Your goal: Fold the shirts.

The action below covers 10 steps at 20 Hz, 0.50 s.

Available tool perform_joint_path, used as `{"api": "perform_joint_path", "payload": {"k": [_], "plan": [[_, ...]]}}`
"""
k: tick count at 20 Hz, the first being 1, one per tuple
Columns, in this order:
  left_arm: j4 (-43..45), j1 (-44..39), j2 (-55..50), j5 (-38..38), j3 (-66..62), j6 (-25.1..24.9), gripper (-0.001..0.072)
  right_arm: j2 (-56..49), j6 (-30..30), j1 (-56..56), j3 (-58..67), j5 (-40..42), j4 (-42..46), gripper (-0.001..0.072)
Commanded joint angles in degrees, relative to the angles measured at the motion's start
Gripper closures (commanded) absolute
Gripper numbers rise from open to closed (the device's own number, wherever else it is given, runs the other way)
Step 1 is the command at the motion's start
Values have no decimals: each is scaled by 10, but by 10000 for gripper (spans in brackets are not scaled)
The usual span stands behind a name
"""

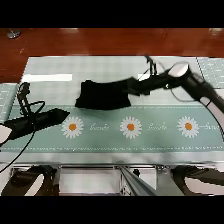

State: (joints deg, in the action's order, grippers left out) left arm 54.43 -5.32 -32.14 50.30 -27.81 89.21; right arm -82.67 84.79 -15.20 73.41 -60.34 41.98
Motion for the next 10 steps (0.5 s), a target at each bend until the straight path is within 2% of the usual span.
{"api": "perform_joint_path", "payload": {"k": [1,6,10], "plan": [[0,0,0,0,0,0,682,-4,78,20,207,-94,120,690],[0,0,0,0,0,0,682,1,145,124,398,-228,167,690],[0,0,0,0,0,0,682,48,196,259,425,-316,196,690]]}}
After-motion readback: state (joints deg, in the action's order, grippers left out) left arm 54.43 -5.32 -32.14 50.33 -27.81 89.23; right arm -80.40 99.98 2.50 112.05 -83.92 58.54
